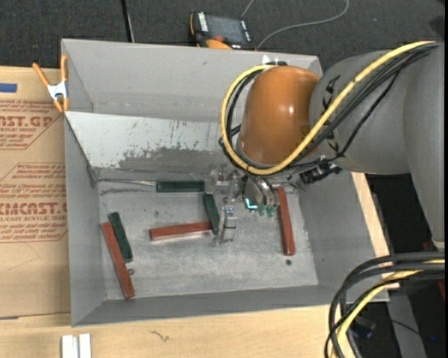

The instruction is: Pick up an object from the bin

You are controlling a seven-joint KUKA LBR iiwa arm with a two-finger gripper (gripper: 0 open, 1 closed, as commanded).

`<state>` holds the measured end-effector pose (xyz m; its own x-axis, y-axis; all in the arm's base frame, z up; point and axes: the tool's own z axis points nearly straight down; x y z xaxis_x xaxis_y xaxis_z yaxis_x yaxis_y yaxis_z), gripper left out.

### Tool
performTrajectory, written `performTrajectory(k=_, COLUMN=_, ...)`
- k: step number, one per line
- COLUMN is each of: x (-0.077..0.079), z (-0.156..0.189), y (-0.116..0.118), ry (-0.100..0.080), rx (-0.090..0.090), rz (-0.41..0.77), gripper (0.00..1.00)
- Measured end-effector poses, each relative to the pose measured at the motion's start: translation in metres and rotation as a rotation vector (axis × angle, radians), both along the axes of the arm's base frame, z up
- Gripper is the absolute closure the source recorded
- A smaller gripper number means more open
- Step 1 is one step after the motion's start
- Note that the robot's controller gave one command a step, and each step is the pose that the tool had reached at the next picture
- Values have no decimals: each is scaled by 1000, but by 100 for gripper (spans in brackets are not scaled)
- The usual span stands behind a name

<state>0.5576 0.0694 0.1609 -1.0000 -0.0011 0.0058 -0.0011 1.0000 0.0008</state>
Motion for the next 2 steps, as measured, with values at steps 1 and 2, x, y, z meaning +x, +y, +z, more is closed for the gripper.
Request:
performTrajectory(k=1, x=27, z=-94, y=20, ry=-3, rx=1, rz=212, gripper=0)
performTrajectory(k=2, x=28, z=-90, y=20, ry=-7, rx=1, rz=211, gripper=100)
